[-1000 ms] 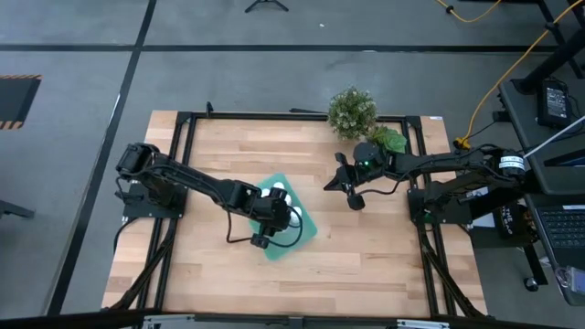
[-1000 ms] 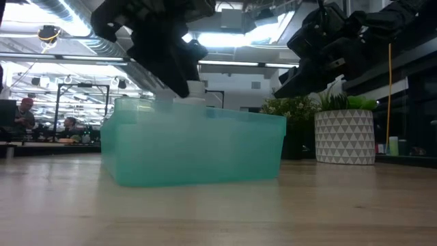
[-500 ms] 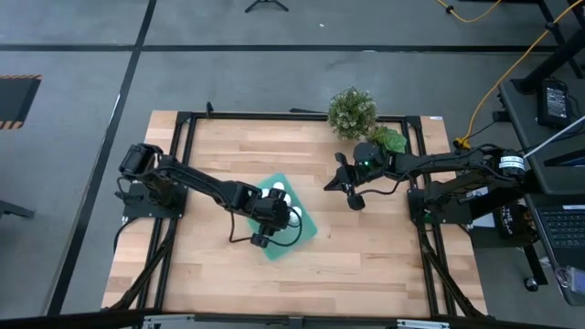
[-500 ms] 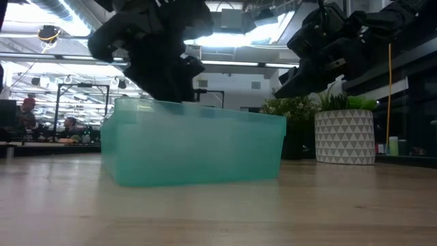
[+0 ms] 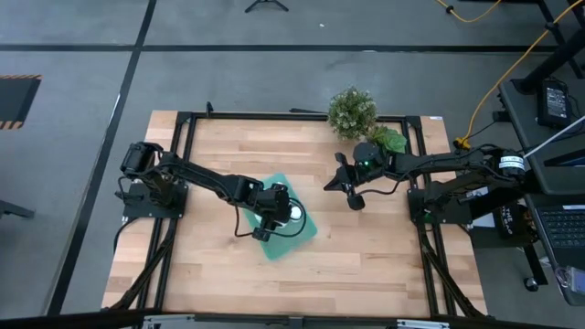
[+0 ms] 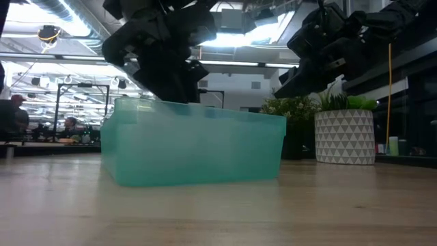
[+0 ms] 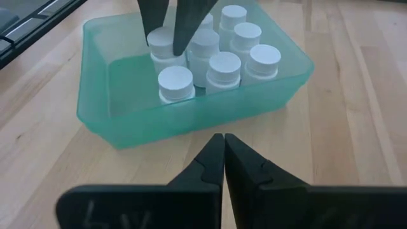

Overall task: Pick and place pill bottles into a basket
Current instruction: Put the white medicine bottle into the green bin

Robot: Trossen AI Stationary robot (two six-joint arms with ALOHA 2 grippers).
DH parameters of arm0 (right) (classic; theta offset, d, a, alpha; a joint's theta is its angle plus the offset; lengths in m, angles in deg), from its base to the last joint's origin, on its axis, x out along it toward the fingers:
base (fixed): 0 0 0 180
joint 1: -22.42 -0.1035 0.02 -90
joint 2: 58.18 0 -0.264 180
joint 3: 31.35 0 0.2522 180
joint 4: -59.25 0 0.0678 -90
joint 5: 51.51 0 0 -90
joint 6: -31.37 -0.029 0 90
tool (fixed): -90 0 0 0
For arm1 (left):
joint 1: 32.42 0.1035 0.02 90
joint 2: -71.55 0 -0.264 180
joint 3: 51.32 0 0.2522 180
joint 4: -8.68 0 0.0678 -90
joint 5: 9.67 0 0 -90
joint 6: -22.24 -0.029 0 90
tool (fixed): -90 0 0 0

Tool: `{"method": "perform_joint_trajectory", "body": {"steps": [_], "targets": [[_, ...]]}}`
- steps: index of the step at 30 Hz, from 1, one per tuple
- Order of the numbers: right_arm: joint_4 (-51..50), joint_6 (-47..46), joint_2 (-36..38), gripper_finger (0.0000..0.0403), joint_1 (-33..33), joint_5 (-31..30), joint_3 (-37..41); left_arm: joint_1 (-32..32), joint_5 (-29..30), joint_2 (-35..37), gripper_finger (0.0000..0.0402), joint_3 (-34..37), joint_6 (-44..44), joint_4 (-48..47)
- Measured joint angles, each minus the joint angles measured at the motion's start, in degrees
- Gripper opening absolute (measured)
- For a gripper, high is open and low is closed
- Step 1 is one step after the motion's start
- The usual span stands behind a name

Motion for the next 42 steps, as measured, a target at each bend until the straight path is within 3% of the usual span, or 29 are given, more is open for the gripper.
{"method": "perform_joint_trajectory", "body": {"steps": [42], "targets": [[0.0,-0.2,0.0,0.0016,0.0,0.0,0.0,0.0,0.1,-0.1,0.0180,2.3,0.0,3.4]]}}
